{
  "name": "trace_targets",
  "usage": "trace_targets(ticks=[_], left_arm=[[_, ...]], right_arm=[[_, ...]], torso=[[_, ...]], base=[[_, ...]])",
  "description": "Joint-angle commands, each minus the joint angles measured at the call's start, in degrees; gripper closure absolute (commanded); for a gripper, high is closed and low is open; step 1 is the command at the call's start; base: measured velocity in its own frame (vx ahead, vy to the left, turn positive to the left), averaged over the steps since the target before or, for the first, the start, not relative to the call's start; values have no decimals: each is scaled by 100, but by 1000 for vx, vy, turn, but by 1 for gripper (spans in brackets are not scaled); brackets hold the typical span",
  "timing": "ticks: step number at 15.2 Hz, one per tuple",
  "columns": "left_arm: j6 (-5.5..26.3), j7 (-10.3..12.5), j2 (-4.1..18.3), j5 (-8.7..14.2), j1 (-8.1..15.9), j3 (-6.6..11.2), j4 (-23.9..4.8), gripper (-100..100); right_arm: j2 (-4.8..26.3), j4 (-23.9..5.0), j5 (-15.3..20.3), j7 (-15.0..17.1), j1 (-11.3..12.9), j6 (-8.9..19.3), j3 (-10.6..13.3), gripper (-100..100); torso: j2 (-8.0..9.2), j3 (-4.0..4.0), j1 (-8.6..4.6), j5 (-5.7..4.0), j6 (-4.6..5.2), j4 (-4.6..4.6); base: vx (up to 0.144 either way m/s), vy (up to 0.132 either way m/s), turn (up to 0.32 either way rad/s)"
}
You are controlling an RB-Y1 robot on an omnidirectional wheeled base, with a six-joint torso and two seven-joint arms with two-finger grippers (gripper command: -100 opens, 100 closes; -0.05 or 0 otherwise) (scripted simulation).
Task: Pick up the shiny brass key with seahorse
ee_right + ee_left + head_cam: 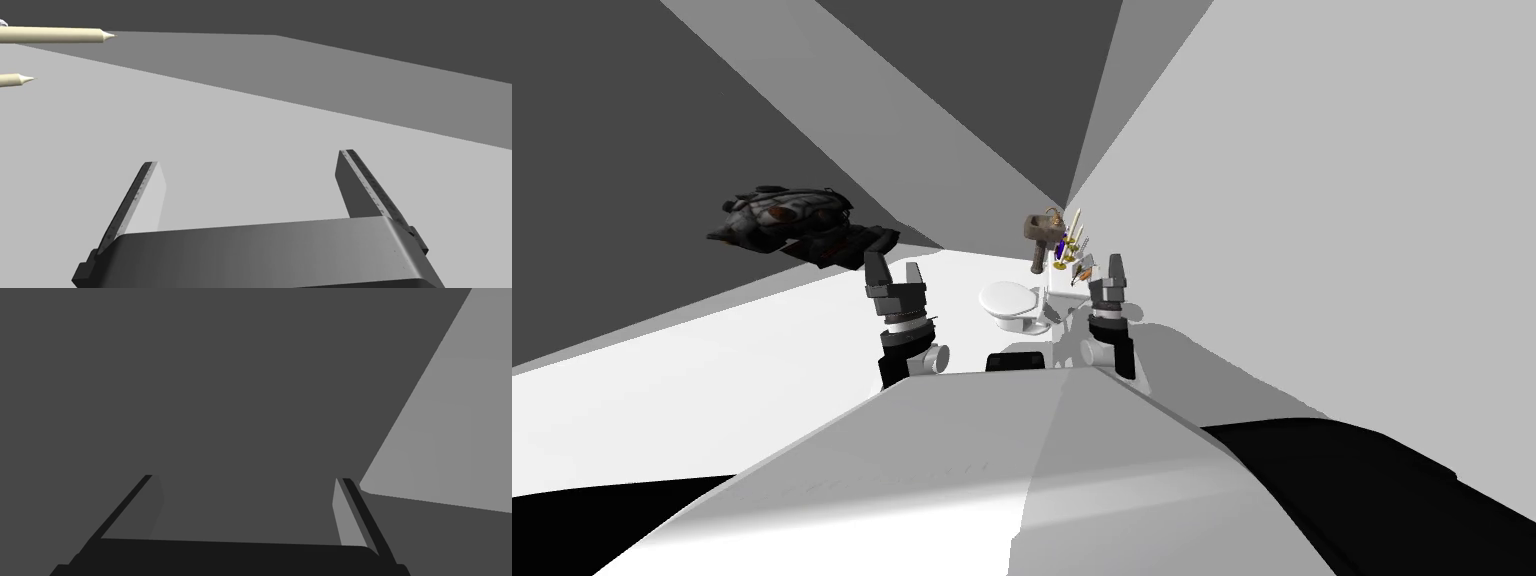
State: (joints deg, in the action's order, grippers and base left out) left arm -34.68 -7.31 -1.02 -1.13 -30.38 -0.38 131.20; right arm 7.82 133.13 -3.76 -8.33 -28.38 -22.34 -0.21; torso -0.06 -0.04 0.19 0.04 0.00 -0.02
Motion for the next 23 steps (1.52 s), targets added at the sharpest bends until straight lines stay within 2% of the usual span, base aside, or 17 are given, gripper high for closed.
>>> trace_targets(ticks=[1, 2, 3, 4, 5, 6, 7, 8, 9, 10, 12, 13, 14, 16, 17, 20, 23], left_arm=[[0, 0, 0, 0, 0, 0, 0, 0], [0, 0, 0, 0, 0, 0, 0, 0], [0, 0, 0, 0, 0, 0, 0, 0], [0, 0, 0, 0, 0, 0, 0, 0], [0, 0, 0, 0, 0, 0, 0, 0], [0, 0, 0, 0, 0, 0, 0, 0], [0, 0, 0, 0, 0, 0, 0, 0], [0, 0, 0, 0, 0, 0, 0, 0], [0, 0, 0, 0, 0, 0, 0, 0], [0, 0, 0, 0, 0, 0, 0, 0], [0, 0, 0, 0, 0, 0, 0, 0], [0, 0, -1, 0, 0, -1, 0, 0], [0, 0, 0, 0, 0, 0, 0, 0], [0, 0, -1, 0, 0, -1, 0, 0], [0, 0, 0, 0, 0, 0, 0, 0], [0, 0, 0, 0, 0, 0, 0, 0], [0, 0, -1, 0, 0, -1, 0, 0]], right_arm=[[185, -112, 53, 4, 42, 39, -32, -100], [385, -275, 137, 1, 109, 99, -66, -100], [388, -275, 137, 1, 109, 99, -66, -100], [588, -456, 230, -1, 185, 166, -105, -100], [588, -456, 230, -1, 185, 166, -105, -100], [782, -656, 332, -4, 268, 240, -148, -100], [782, -656, 332, -4, 268, 240, -148, -100], [972, -871, 443, -7, 357, 320, -194, -100], [972, -871, 443, -7, 357, 320, -194, -100], [1158, -1065, 561, -10, 454, 405, -244, -100], [1339, -1271, 687, -13, 556, 495, -296, -100], [1339, -1347, 687, -13, 556, 495, -296, -100], [1514, -1510, 819, -17, 664, 590, -351, -100], [1514, -1604, 819, -17, 664, 590, -351, -100], [1685, -1777, 957, -20, 777, 689, -409, -100], [1851, -2146, 1101, -24, 894, 792, -469, -100], [2168, -2581, 1401, -31, 1140, 1006, -594, -100]], torso=[[0, 0, 0, 0, 0, 0], [-1, 0, 2, 1, 0, 0], [-2, -1, 5, 1, -1, 0], [-3, -2, 7, 2, 0, -1], [-3, -2, 8, 2, 0, -1], [-3, -2, 8, 2, 0, -1], [-5, -3, 10, 2, 0, -1], [-5, -3, 11, 3, 0, -1], [-6, -3, 13, 3, 0, -1], [-6, -4, 16, 4, -1, -1], [-9, -5, 23, 5, -1, -2], [-9, -5, 23, 5, -1, -2], [-5, -3, 22, 5, 0, -1], [-6, -4, 25, 6, 0, -1], [-6, -4, 17, 5, 0, -1], [-5, -3, 16, 4, 0, -1], [-10, -6, 31, 8, 0, -2]], base=[[16, 57, -9], [17, 71, -9], [18, 70, -7], [18, 71, -10], [17, 68, -10], [24, 76, -11], [19, 77, -10], [24, 88, -12], [21, 89, -13], [29, 105, -9], [28, 106, -14], [11, 100, -12], [16, 114, -13], [23, 90, -11], [16, 73, -8], [22, 95, -10], [32, 132, -17]])
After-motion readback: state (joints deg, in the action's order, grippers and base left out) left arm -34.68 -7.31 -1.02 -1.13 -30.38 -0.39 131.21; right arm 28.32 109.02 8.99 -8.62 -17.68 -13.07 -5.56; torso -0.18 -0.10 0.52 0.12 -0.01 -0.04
